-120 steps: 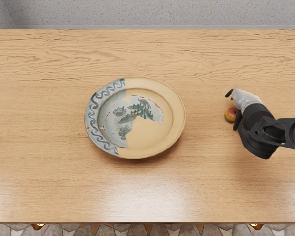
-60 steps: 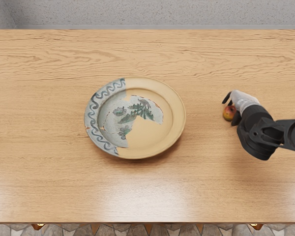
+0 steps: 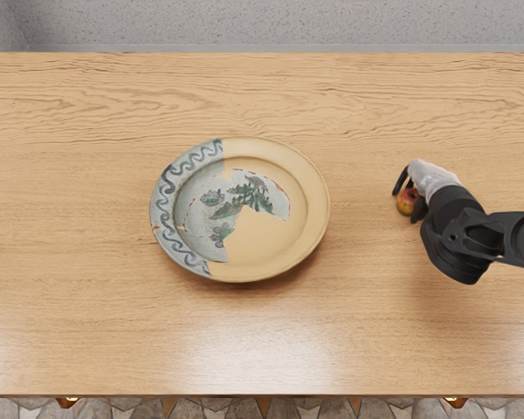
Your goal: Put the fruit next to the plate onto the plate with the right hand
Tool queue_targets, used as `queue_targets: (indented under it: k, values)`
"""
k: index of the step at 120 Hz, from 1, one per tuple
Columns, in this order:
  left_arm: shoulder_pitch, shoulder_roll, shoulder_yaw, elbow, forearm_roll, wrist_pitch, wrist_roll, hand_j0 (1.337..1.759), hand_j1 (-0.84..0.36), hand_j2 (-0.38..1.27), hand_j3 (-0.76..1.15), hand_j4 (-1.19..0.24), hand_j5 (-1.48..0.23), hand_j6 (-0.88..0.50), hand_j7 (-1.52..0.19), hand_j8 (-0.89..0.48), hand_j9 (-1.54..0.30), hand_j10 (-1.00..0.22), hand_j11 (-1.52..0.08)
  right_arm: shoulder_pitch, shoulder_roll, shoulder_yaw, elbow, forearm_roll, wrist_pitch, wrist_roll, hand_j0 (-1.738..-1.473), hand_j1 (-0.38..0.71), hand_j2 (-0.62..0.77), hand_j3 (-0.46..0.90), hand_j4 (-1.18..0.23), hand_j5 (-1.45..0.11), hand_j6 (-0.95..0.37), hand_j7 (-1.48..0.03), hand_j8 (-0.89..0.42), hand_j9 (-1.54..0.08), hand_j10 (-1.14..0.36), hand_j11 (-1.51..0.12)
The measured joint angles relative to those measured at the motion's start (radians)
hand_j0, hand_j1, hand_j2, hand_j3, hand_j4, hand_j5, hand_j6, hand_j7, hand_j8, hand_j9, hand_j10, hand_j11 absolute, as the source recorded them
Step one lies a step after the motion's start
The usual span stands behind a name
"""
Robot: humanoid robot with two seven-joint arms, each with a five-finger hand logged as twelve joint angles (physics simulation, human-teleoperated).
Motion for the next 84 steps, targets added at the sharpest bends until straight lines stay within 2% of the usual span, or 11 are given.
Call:
queue_targets:
  k: [2,3,4,34,64,84]
  values:
    - [0.000,0.000,0.000,0.000,0.000,0.000,0.000,1.658,0.33,0.00,0.00,-0.01,-0.02,-0.01,-0.02,-0.01,-0.02,-0.01,-0.02,0.001,0.000,0.000,0.001,0.000,0.000,0.000,-1.674,0.22,0.09,-0.01,-0.68,-0.88,-0.50,-0.88,-0.48,-0.88,-0.68,-0.88]
    - [0.000,0.000,0.000,0.000,0.000,0.000,0.000,1.658,0.33,0.00,0.00,-0.01,-0.02,-0.01,-0.02,-0.01,-0.02,-0.01,-0.02,0.002,0.000,0.000,0.002,0.000,0.000,0.000,-1.661,0.22,0.10,-0.02,-0.68,-0.88,-0.50,-0.88,-0.48,-0.88,-0.68,-0.88]
    - [0.000,0.000,0.000,0.000,0.000,0.000,0.000,1.658,0.33,0.00,0.00,-0.01,-0.02,-0.01,-0.02,-0.01,-0.02,-0.01,-0.02,0.002,0.000,0.000,0.003,0.000,0.000,0.000,-1.658,0.23,0.10,0.00,-0.68,-0.89,-0.50,-0.88,-0.48,-0.89,-0.68,-0.88]
    - [0.003,0.000,0.000,0.000,0.000,0.000,0.000,1.658,0.33,0.00,0.00,-0.01,-0.02,-0.01,-0.02,-0.01,-0.02,-0.01,-0.02,0.042,-0.002,0.026,0.048,0.003,0.002,0.000,-1.655,0.27,0.27,0.00,-0.71,-0.96,-0.48,-0.94,-0.45,-0.95,-0.73,-0.95]
    - [0.003,0.000,0.000,0.000,0.000,0.000,0.000,1.658,0.33,0.00,0.00,-0.01,-0.02,-0.01,-0.02,-0.01,-0.02,-0.01,-0.02,0.127,-0.002,0.061,0.100,0.007,0.003,0.002,-1.654,0.30,0.32,0.00,-0.70,-0.99,-0.47,-0.95,-0.43,-0.97,-0.71,-0.97]
    - [0.003,0.000,0.000,0.000,0.000,0.000,0.000,1.658,0.33,0.00,0.00,-0.01,-0.02,-0.01,-0.02,-0.01,-0.02,-0.01,-0.02,0.176,0.000,0.084,0.145,0.009,0.003,0.003,-1.655,0.27,0.28,0.00,-0.70,-1.00,-0.48,-0.95,-0.44,-0.98,-0.71,-0.99]
